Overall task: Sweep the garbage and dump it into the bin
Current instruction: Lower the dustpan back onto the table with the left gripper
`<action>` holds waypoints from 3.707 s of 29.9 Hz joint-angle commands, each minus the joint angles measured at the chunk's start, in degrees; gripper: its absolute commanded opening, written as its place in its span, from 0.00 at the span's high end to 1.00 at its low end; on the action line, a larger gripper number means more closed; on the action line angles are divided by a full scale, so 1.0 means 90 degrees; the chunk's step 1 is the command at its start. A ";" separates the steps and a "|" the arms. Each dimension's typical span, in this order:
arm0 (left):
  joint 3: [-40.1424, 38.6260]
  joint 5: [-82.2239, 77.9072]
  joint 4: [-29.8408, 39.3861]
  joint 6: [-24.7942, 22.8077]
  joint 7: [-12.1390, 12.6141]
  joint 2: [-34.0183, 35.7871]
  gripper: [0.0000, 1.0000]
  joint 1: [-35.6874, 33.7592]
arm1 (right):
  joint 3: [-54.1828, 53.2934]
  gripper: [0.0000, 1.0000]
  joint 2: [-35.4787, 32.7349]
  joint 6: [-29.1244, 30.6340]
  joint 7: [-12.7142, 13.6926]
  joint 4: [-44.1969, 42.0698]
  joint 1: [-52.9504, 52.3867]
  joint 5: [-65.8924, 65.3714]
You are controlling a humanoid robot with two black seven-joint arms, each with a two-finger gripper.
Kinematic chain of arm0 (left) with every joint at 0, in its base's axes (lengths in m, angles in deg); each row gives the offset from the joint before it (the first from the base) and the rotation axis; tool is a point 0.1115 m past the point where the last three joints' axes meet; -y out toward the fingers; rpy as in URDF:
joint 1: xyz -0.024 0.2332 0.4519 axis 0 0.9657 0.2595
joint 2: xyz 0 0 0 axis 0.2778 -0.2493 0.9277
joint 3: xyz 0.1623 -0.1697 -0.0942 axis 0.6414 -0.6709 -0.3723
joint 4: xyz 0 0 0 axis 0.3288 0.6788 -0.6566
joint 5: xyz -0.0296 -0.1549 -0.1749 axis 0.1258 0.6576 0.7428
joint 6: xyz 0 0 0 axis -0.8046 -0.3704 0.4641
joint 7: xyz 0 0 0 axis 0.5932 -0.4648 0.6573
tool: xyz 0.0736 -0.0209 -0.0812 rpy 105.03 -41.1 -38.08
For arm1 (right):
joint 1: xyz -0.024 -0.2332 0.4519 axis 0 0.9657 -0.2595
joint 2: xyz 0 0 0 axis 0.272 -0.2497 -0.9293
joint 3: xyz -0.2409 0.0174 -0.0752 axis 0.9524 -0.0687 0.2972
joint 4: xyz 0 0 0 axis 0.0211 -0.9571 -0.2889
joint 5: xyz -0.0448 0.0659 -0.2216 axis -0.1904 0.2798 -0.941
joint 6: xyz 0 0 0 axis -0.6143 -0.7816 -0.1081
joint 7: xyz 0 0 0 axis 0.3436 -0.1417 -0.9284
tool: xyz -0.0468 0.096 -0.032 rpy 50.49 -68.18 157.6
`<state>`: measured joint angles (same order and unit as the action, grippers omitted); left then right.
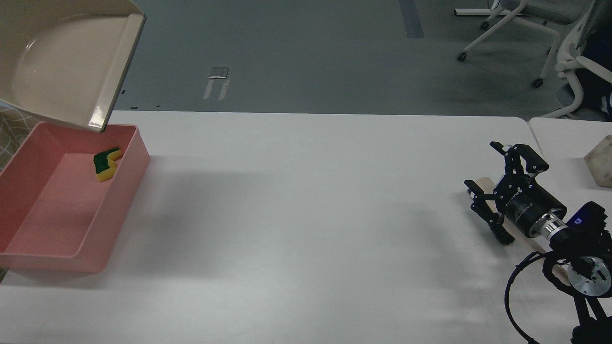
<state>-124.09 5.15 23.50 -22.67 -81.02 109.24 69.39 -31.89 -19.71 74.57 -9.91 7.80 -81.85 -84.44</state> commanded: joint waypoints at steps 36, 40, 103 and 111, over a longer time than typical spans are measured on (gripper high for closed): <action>0.1090 -0.3302 0.1737 0.1947 0.1076 -0.4096 1.00 0.1201 | -0.0815 0.00 -0.0064 -0.0059 -0.0794 -0.0345 -0.1369 0.0000; 0.1294 -0.3438 0.1737 0.2151 0.1076 -0.4399 1.00 0.1201 | -0.0835 0.00 -0.0093 -0.0059 -0.0843 -0.0413 -0.1524 0.0000; 0.1666 -0.5558 -0.0685 0.3959 0.0842 -0.6792 0.52 0.0488 | -0.0903 0.00 -0.0328 -0.0010 -0.0853 -0.0511 -0.1564 0.0029; 0.1656 -0.5519 -0.0676 0.3959 0.0851 -0.6792 0.30 0.0488 | -0.0903 0.00 -0.0328 -0.0010 -0.0843 -0.0511 -0.1506 0.0048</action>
<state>-109.10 -44.87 17.34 12.96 -73.44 48.12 73.78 -40.02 -22.66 74.48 -17.55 3.21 -95.54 -84.01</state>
